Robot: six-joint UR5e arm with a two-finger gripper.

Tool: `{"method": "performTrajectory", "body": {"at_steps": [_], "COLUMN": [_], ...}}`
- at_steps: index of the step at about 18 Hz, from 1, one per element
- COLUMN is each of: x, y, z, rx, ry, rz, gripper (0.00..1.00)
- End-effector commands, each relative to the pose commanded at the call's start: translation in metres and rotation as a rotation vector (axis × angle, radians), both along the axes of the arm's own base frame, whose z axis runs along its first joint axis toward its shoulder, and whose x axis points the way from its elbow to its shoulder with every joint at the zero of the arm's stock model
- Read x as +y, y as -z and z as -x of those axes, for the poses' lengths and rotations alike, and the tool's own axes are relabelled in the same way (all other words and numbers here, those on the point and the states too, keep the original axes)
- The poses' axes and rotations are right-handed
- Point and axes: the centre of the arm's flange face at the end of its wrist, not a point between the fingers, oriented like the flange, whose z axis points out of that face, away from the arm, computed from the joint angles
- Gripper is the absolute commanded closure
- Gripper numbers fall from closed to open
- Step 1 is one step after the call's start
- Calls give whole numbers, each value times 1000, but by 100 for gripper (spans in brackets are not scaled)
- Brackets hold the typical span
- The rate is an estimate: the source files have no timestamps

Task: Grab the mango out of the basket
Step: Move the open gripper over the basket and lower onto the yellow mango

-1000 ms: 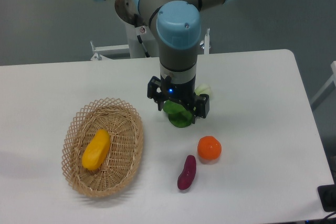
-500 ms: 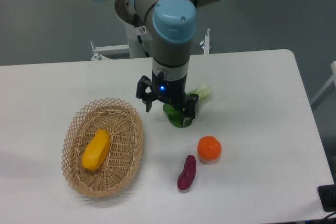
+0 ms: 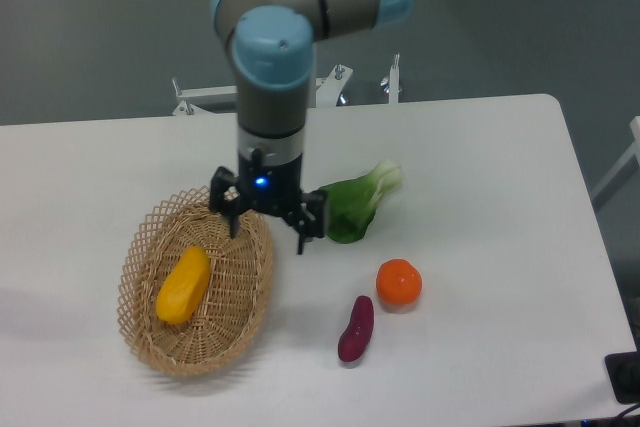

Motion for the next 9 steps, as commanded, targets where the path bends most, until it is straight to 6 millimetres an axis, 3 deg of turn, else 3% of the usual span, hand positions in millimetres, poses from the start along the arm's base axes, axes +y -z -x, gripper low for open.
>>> {"method": "performTrajectory", "body": {"at_steps": [5, 9], "x": [26, 36], "y": [42, 77], "z": [-30, -46], "rx": [-26, -17], "ry": [15, 43], "rz": [33, 101], "gripper": [0, 0]}}
